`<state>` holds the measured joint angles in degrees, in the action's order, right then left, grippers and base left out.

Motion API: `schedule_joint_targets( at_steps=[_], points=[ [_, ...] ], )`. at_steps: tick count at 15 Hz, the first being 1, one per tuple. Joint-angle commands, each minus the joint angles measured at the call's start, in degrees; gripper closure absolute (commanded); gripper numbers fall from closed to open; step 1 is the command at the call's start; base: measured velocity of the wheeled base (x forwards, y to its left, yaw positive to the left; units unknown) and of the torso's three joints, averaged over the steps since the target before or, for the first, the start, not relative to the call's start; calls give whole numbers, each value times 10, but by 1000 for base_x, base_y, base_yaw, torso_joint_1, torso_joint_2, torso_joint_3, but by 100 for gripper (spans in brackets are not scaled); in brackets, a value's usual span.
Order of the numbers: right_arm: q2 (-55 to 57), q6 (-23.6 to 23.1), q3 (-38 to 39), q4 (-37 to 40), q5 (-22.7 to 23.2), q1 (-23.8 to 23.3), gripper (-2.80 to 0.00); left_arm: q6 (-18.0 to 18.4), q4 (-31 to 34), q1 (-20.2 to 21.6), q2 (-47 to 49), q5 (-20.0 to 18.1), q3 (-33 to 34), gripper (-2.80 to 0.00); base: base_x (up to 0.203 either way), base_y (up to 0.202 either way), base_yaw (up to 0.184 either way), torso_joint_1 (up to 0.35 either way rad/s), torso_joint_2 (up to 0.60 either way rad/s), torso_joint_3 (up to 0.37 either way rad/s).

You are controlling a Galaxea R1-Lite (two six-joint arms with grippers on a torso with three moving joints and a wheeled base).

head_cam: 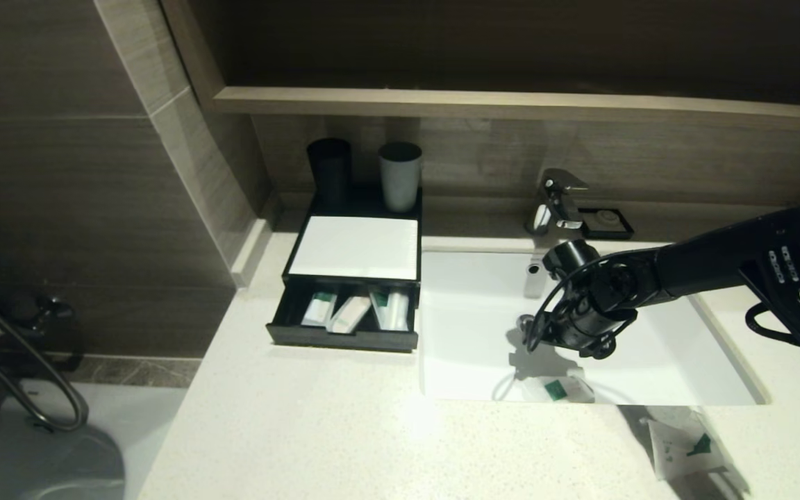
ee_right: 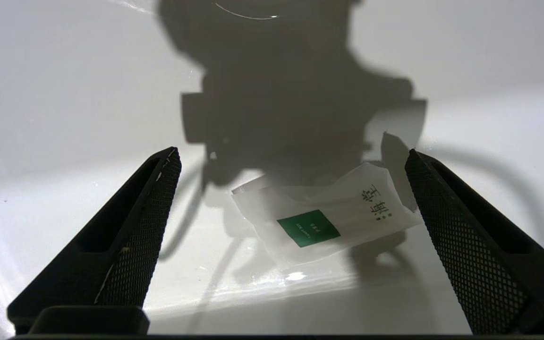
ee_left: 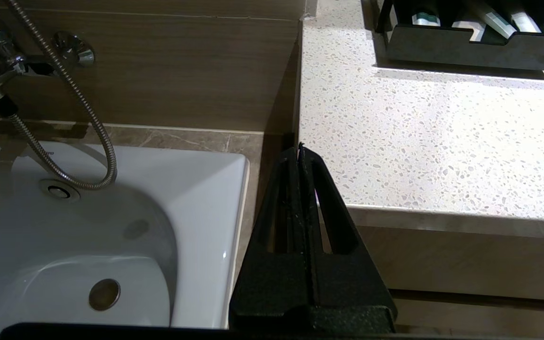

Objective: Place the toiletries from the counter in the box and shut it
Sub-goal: Pick up the bathroom toiletry

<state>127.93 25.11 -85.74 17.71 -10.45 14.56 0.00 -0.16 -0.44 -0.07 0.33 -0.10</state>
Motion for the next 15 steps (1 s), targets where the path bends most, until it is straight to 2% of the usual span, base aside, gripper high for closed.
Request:
schedule_joint_targets(
  at_steps=[1,15],
  points=[
    [16,5,-2,0,-1,0,-280,0,0,0,0,0,0,0,0,0,0,0,0,0],
    [44,10,3,-1,-2,-1,-280,0,0,0,0,0,0,0,0,0,0,0,0,0]
  ],
)
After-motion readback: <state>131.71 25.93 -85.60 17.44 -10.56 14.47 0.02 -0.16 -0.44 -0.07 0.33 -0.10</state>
